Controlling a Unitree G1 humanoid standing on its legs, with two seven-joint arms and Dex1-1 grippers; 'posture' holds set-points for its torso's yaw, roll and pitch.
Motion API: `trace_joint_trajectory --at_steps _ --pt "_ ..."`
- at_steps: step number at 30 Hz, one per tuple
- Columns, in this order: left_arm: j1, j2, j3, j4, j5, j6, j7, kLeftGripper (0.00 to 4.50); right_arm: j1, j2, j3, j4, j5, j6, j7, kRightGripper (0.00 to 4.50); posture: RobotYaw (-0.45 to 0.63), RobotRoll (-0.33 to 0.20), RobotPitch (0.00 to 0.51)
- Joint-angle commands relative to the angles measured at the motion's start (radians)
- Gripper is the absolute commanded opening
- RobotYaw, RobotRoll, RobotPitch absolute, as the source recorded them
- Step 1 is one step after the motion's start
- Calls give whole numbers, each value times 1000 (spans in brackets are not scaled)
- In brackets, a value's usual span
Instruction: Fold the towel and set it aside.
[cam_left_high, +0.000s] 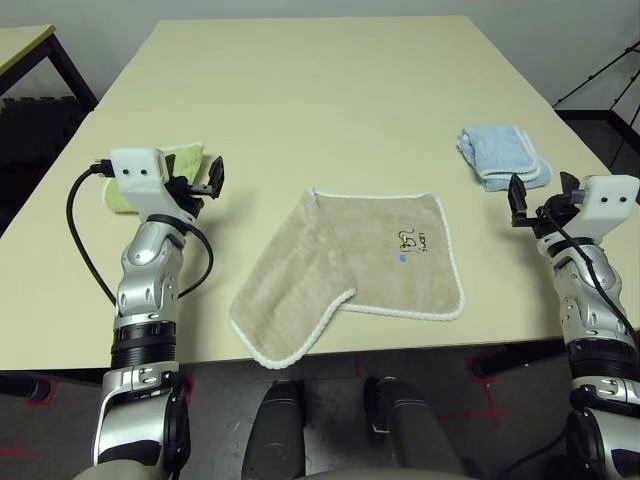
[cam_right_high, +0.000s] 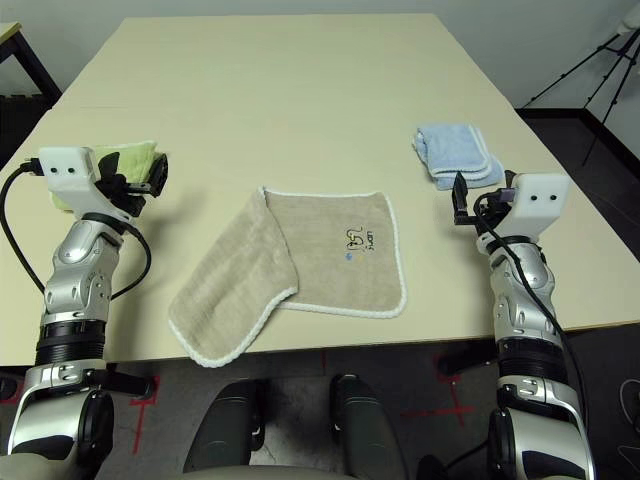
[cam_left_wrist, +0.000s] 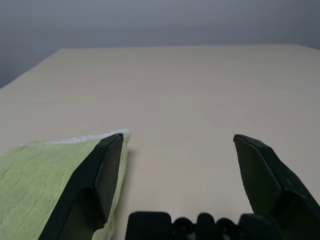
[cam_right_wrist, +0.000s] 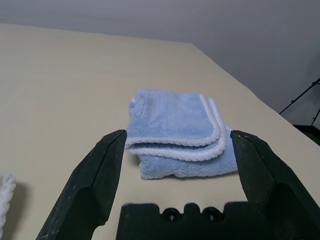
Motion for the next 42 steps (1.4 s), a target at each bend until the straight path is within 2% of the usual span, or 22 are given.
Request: trace_joint_trajectory --at_steps 1,5,7,13,17,22,25,32,39,42 --pt "-6 42 1 -51 -35 100 -36 4475 -5 -18 -2 9 3 8 12 4500 165 0 111" --pt "-9 76 16 -97 -111 202 -102 4475 -19 -29 -3 31 2 5 21 4500 168 0 114" --pt "3 87 10 -124 -148 202 -169 4475 -24 -32 -2 39 2 3 25 4500 168 0 116" --pt "39 100 -8 -153 -174 158 -292 4475 -26 -35 0 46 2 2 36 4500 168 0 121" --pt "67 124 -18 -189 -206 178 -373 4475 -21 -36 0 38 4 9 44 4500 168 0 124" --pt "128 184 -76 -241 -218 204 -504 4475 -22 -42 -1 38 4 14 55 4500 171 0 125" --pt "145 198 -86 -251 -220 193 -541 4475 -23 -44 -2 40 4 15 57 4500 173 0 124" --pt "187 207 -100 -253 -231 41 -716 4475 -31 -45 5 46 2 21 66 4500 183 0 118" --pt "236 235 -108 -277 -278 55 -833 4475 -39 -52 8 47 3 28 84 4500 183 0 118" --pt "266 251 -118 -270 -255 18 -878 4475 -40 -55 6 46 3 31 88 4500 183 0 120"
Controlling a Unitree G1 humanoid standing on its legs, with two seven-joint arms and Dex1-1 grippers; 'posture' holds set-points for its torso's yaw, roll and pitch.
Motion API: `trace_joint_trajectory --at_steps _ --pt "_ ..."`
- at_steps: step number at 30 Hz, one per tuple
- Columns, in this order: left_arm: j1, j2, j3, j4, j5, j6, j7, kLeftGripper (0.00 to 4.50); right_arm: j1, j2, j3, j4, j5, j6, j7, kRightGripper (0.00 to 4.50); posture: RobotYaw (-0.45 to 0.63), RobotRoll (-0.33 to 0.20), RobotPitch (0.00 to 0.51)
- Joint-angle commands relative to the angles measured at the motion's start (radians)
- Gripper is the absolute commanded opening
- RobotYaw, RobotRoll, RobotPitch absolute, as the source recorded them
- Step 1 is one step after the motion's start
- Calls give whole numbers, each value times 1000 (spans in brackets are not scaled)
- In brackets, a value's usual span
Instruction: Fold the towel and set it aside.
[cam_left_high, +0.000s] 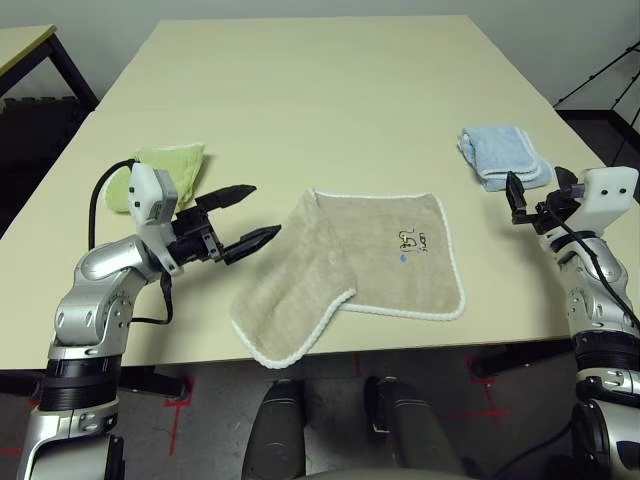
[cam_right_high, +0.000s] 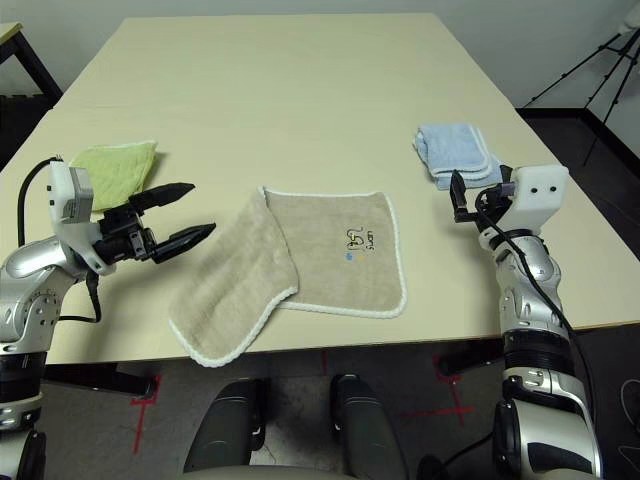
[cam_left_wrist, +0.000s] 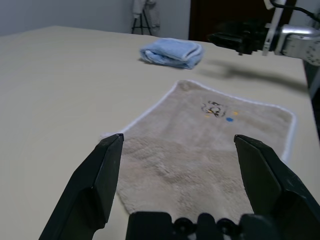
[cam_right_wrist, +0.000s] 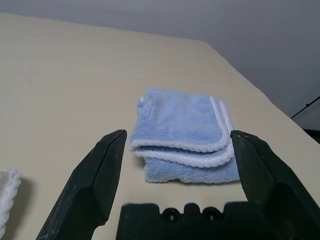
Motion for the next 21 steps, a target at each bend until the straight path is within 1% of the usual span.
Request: trace_joint_trajectory --at_steps 1,5,9,14,18,21 --pt "31 25 -21 -15 13 -45 -53 4475 -2 -16 2 7 3 13 9 4500 183 0 120" --pt "10 29 -24 9 25 -67 -52 4475 6 -15 3 -7 8 23 17 4500 184 0 123" --pt "9 50 -42 29 53 -83 -65 4475 11 -16 0 -22 17 50 23 4500 183 0 124" --pt "-7 40 -41 41 49 -76 -49 4475 12 -30 -9 -47 35 103 39 4500 179 0 128" --pt "-20 41 -47 57 54 -82 -49 4475 9 -35 -17 -129 94 214 65 4500 171 0 127" --pt "-25 40 -53 68 59 -84 -51 4475 31 -44 -20 -277 205 364 130 4500 171 0 127"
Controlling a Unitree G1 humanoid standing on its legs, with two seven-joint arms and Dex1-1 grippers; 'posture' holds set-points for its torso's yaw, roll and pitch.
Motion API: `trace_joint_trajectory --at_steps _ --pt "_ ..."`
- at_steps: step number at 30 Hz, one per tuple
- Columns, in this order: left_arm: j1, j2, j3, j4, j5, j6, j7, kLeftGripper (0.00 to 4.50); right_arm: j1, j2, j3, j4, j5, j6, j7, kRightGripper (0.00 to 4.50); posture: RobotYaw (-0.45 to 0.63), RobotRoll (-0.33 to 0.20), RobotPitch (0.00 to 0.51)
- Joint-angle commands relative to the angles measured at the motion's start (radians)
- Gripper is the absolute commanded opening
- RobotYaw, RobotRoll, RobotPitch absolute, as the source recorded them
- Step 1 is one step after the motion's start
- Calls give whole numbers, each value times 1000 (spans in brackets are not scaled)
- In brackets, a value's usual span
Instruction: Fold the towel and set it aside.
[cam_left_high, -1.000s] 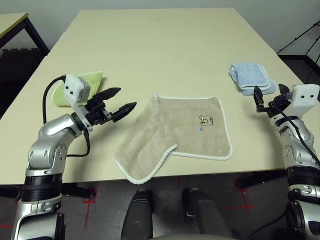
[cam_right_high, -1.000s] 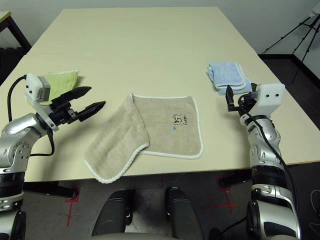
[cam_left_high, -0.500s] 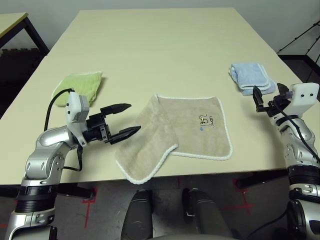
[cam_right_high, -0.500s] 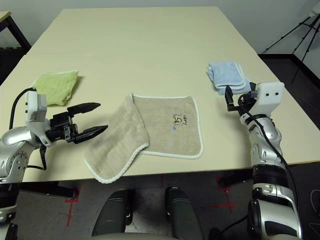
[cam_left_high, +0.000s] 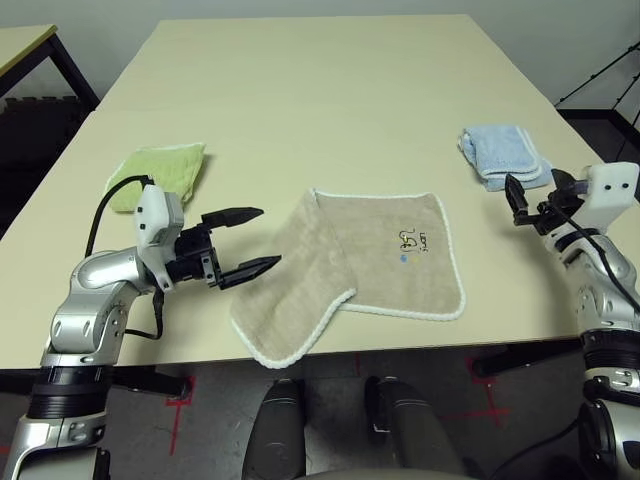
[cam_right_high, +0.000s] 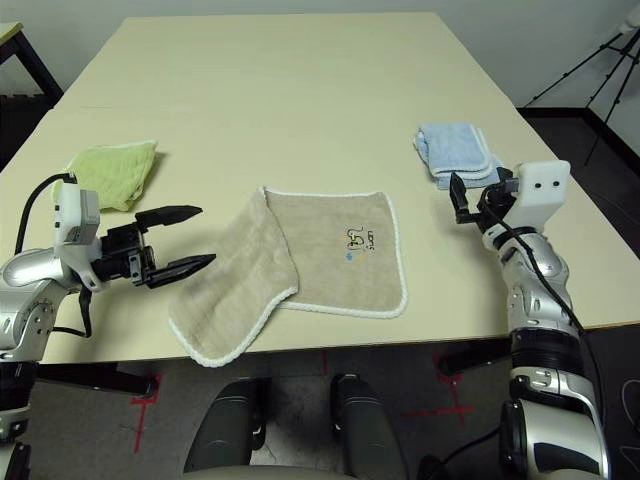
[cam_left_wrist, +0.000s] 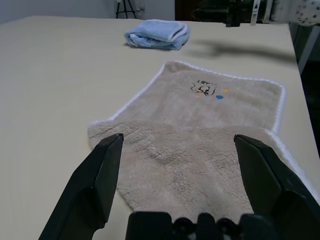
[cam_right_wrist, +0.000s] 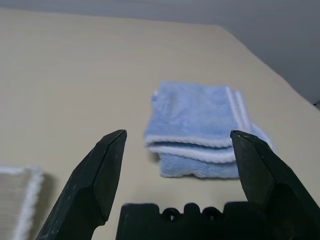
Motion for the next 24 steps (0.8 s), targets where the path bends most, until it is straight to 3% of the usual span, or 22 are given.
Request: trace_joint_trajectory --at_steps 1,8,11,15,24 --pt "-4 3 -18 11 14 -10 -3 4475 34 -23 -15 -178 133 176 71 4500 171 0 127" --pt "-19 -2 -27 26 23 -14 5 4475 113 -98 -21 -452 364 553 125 4500 160 0 131" --pt "-30 -2 -34 36 29 -13 10 4475 112 -146 -17 -480 446 720 132 4500 153 0 130" --pt "-33 -4 -41 34 34 -5 17 4475 81 -191 20 -433 422 817 109 4500 153 0 130" --pt "-32 4 -52 24 36 5 28 4475 -50 -193 131 -256 261 776 100 4500 151 0 136"
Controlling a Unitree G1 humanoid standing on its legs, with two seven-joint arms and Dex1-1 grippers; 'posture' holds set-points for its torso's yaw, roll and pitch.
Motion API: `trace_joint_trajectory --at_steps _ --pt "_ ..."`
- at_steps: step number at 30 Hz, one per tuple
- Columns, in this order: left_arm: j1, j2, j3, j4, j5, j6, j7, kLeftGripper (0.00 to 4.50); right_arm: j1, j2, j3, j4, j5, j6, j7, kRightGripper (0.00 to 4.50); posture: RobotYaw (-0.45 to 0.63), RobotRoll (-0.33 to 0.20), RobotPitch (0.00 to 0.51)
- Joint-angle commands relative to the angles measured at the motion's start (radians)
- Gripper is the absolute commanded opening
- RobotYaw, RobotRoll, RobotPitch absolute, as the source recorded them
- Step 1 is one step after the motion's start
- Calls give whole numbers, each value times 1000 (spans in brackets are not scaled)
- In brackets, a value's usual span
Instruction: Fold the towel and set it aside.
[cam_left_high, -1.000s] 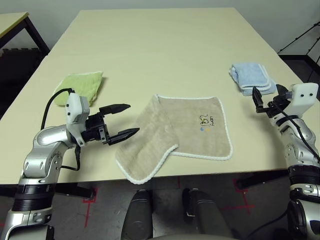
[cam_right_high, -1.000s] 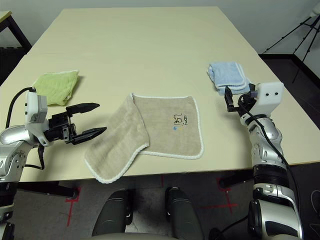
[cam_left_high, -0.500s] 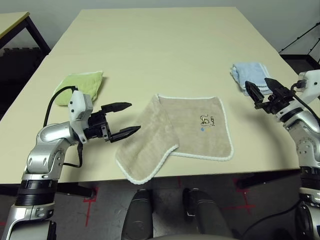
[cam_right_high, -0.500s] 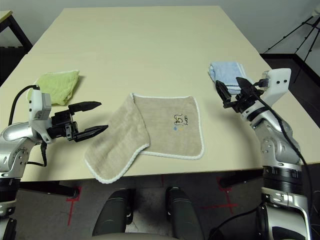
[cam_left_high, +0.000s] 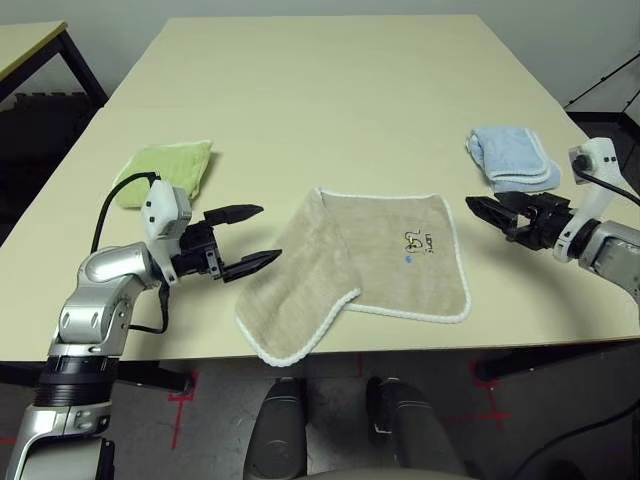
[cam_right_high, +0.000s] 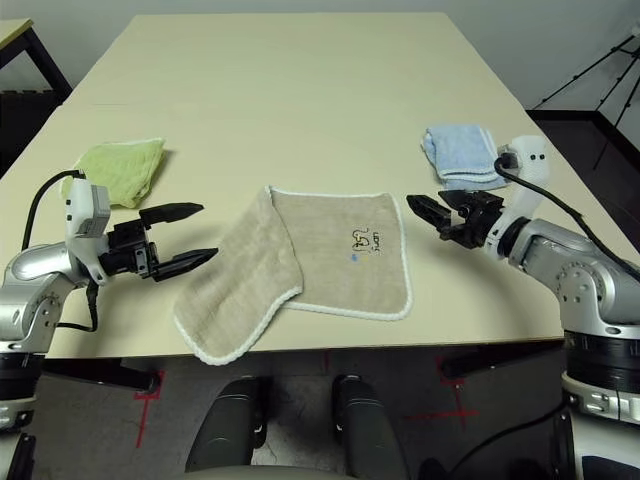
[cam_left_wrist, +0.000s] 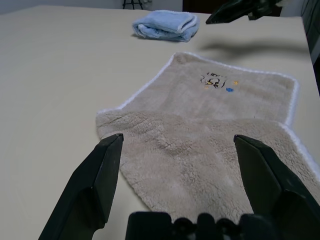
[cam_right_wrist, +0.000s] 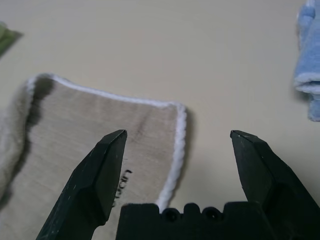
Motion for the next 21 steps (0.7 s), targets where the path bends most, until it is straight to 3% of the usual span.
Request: trace_joint_trajectory --at_steps 1,21 --pt "2 8 -14 -13 14 8 3 4475 -35 3 37 69 -57 -19 2 4500 151 0 136" --pt "42 16 -25 -77 18 28 40 4475 -295 153 148 562 -240 -120 98 4500 194 0 156"
